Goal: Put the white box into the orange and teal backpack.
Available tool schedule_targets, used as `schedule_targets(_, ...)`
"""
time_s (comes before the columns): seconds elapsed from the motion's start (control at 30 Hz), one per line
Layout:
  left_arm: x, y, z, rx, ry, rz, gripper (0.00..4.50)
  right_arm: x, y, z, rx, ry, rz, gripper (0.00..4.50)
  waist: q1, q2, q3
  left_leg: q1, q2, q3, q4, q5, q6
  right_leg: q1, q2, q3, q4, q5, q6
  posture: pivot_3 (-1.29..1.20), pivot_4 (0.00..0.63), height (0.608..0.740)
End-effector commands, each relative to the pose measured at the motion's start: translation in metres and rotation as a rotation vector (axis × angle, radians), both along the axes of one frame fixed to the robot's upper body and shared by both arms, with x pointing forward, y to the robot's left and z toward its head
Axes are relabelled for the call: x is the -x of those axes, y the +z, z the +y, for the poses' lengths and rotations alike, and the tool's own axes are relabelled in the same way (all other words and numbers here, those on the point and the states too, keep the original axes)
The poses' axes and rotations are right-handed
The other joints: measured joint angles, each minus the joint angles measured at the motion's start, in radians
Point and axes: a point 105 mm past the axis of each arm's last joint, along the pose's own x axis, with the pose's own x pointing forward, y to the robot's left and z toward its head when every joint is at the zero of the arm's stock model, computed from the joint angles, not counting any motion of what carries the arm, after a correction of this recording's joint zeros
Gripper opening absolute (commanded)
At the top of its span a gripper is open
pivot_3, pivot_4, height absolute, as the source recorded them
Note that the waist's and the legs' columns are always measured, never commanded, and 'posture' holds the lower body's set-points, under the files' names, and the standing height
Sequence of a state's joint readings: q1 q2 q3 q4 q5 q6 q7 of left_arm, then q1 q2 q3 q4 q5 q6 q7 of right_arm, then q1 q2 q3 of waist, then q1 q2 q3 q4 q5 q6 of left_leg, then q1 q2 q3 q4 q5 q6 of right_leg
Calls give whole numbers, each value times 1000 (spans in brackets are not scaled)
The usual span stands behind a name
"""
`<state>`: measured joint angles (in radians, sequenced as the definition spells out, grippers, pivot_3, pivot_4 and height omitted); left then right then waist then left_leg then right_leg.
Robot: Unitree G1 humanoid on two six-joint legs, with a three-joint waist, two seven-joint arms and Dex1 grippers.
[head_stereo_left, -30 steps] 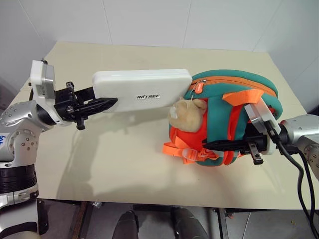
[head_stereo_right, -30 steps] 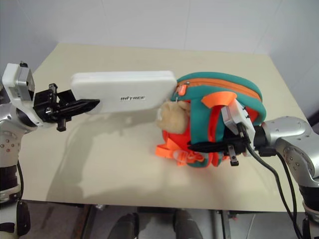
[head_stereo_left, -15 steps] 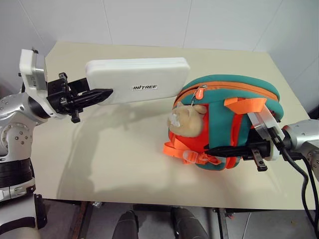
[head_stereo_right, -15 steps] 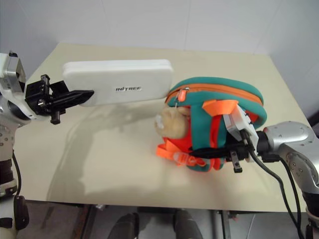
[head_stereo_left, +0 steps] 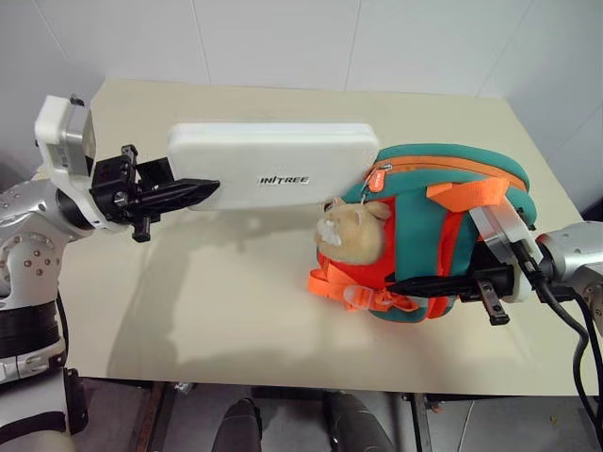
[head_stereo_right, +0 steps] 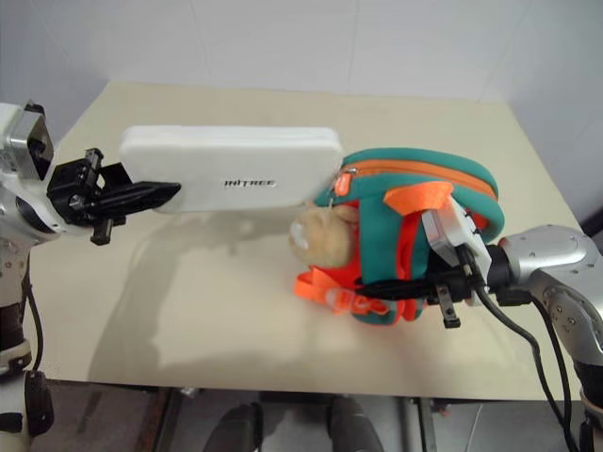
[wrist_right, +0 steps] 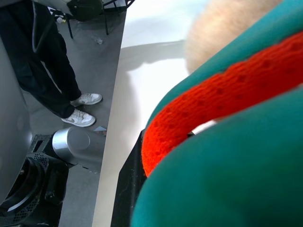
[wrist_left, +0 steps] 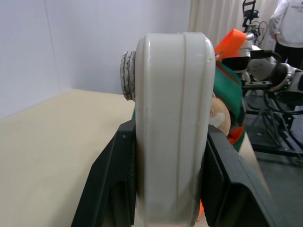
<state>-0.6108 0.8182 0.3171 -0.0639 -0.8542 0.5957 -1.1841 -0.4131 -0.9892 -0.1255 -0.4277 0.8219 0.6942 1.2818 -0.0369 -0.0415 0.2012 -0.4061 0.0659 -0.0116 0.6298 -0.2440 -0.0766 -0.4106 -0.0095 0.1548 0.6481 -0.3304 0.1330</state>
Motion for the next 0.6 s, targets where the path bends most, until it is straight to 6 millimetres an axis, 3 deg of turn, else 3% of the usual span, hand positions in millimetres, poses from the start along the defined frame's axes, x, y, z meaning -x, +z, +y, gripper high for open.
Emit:
schedule_targets(0.03,9,3,-1,-45,-27,-36,1325,0,8,2,-8,18,-53,0,0,0,0,0,0,0,0,0,0,0,0,0,0,0,0,0,150,740)
schedule_targets(0.3,-4,-13,-6,-142,-10,-34,1325,-3,8,3,-7,19,-63,0,0,0,0,0,0,0,0,0,0,0,0,0,0,0,0,0,150,740)
schedule_targets(0.6,-19,-10,-26,-163,-94,-68,1325,-7,8,3,-4,20,-68,0,4,0,0,0,0,0,0,0,0,0,0,0,0,0,0,0,150,740)
